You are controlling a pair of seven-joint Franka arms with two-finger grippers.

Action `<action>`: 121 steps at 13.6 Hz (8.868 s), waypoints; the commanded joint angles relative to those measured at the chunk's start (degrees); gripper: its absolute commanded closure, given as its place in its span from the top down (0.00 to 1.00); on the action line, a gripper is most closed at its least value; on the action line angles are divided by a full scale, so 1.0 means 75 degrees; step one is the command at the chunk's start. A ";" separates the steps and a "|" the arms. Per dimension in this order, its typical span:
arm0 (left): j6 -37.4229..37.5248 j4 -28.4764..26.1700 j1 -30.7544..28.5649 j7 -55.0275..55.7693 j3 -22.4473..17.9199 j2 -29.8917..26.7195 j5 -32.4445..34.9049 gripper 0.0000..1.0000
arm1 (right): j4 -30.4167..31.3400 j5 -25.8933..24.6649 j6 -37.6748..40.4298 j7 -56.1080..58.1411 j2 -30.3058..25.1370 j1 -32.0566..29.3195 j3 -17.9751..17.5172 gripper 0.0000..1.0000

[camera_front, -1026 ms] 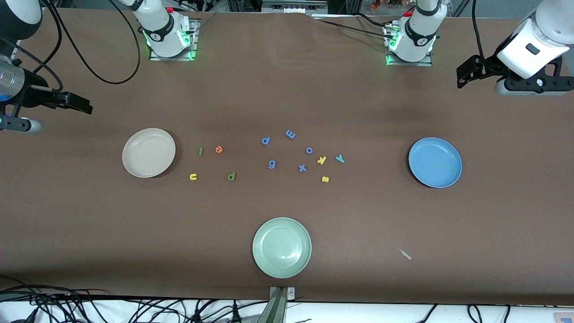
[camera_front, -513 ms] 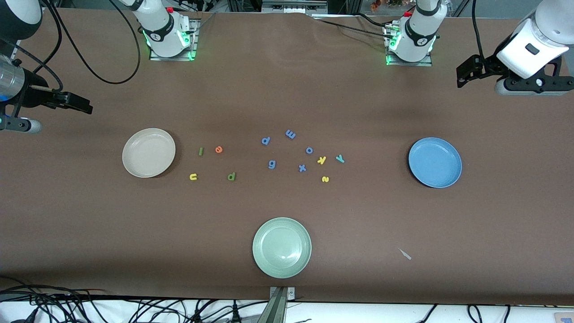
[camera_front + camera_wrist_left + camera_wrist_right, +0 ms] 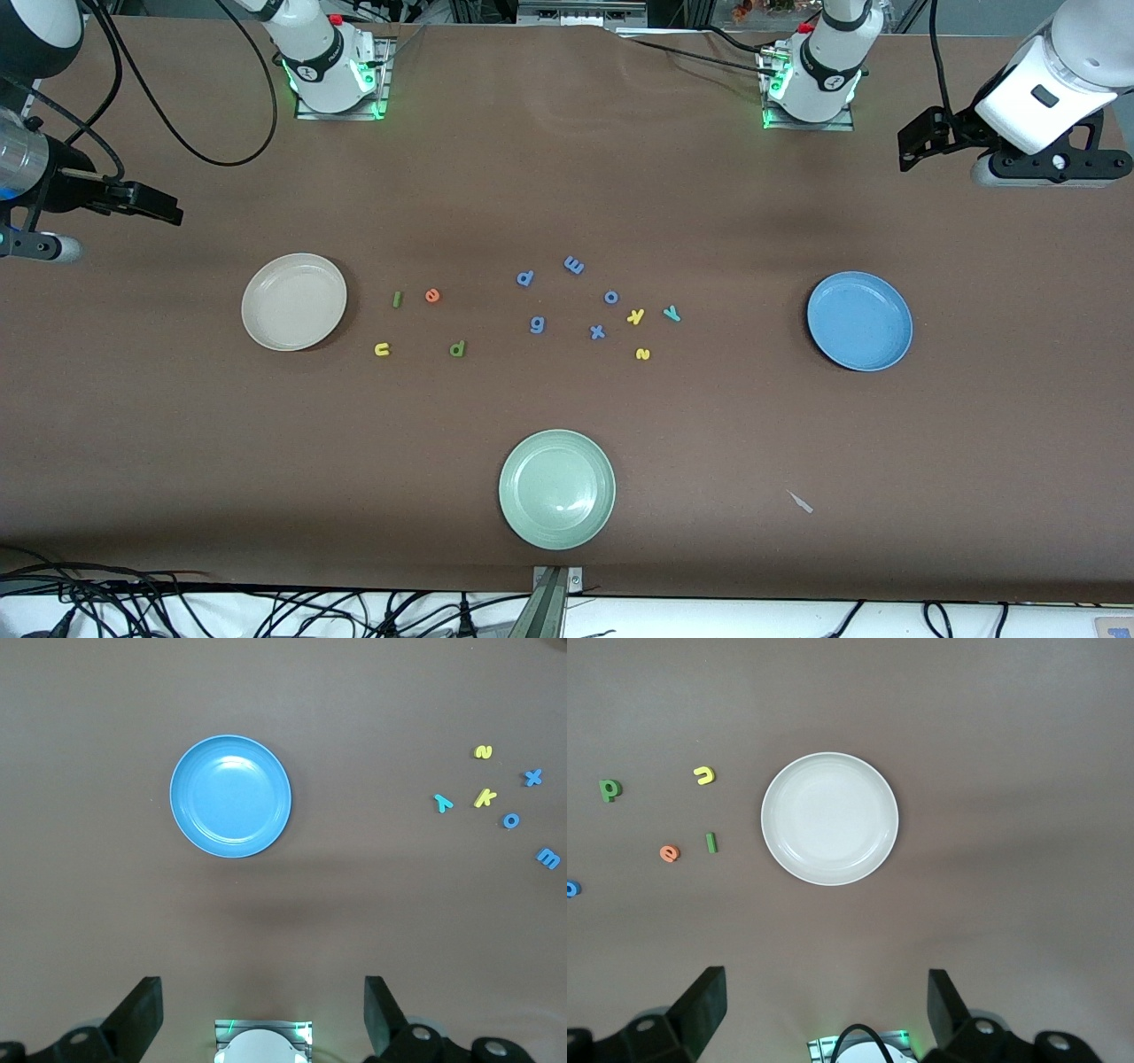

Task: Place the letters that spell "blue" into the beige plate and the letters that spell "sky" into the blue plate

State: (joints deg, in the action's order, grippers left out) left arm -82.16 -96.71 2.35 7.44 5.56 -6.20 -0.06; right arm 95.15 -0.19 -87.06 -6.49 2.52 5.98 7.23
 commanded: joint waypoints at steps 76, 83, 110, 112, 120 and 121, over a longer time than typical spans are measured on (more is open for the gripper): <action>-0.3998 -0.1837 0.0964 -0.0160 0.0864 0.3273 -0.0672 1.00 | 0.1812 0.0671 -0.3937 -0.2043 0.3132 0.1395 -0.1117 0.00; -0.6186 -0.1672 0.1760 -0.0043 0.0806 0.4515 -0.1281 1.00 | 0.1669 0.0659 -0.3333 0.1145 0.3214 0.1124 0.0371 0.00; -0.8065 -0.1800 0.2488 -0.0149 0.0267 0.5420 -0.1153 0.04 | 0.3731 0.1162 -0.7716 -0.4420 0.3097 0.3527 -0.0401 0.98; -0.7901 -0.1789 0.2465 -0.0160 0.0267 0.5338 -0.1153 0.01 | 0.3743 0.1162 -0.7739 -0.4373 0.3097 0.3527 -0.0390 0.91; -0.5861 -0.2735 0.0488 -0.2451 0.0267 0.3242 -0.1153 0.02 | 0.3743 0.1162 -0.7962 -0.4279 0.3214 0.3515 -0.0390 0.64; -0.5861 -0.3016 0.0066 -0.3095 0.0267 0.3066 -0.1153 0.02 | 0.3743 0.1162 -0.7985 -0.4290 0.3226 0.3503 -0.0390 0.56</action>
State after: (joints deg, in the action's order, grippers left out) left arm -125.77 -112.40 8.68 -6.40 7.09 21.68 -8.02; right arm 121.78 7.58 -145.47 -39.81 27.47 32.48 4.58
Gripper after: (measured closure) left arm 0.850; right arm 0.352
